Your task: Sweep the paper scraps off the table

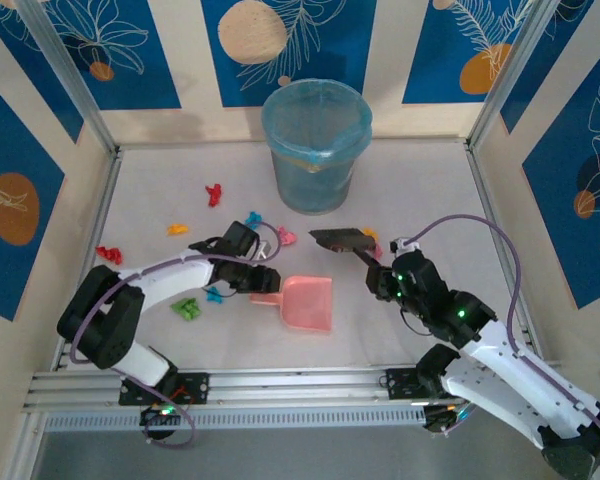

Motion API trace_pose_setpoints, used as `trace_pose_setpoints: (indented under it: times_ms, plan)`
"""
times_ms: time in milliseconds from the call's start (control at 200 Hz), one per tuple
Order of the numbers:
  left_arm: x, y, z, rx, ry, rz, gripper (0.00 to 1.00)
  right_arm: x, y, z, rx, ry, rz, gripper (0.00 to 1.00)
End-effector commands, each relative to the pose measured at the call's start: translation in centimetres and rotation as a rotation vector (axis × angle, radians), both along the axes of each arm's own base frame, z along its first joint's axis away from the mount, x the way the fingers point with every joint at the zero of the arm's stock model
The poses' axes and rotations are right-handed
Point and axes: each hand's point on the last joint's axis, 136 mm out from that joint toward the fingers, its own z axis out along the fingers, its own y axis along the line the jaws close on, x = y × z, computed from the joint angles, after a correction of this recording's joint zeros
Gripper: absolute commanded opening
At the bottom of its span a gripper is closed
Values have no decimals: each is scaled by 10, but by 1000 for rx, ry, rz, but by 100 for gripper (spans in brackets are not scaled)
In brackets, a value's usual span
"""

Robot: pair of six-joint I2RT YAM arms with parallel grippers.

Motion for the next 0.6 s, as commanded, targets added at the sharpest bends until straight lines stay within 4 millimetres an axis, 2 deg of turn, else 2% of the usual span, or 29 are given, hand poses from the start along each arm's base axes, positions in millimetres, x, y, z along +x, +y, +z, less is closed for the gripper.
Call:
trace_pose_setpoints:
  times_ms: [0,225,595]
  plan:
    - [-8,-8,5,-69,-52,-57,58,-1,14,14,123,17,42,0]
    - [-33,-22,2,-47,-129,-174,64,3,10,12,126,30,23,0]
    - [-71,-39,10,-14,-286,-368,74,12,10,2,140,33,12,0]
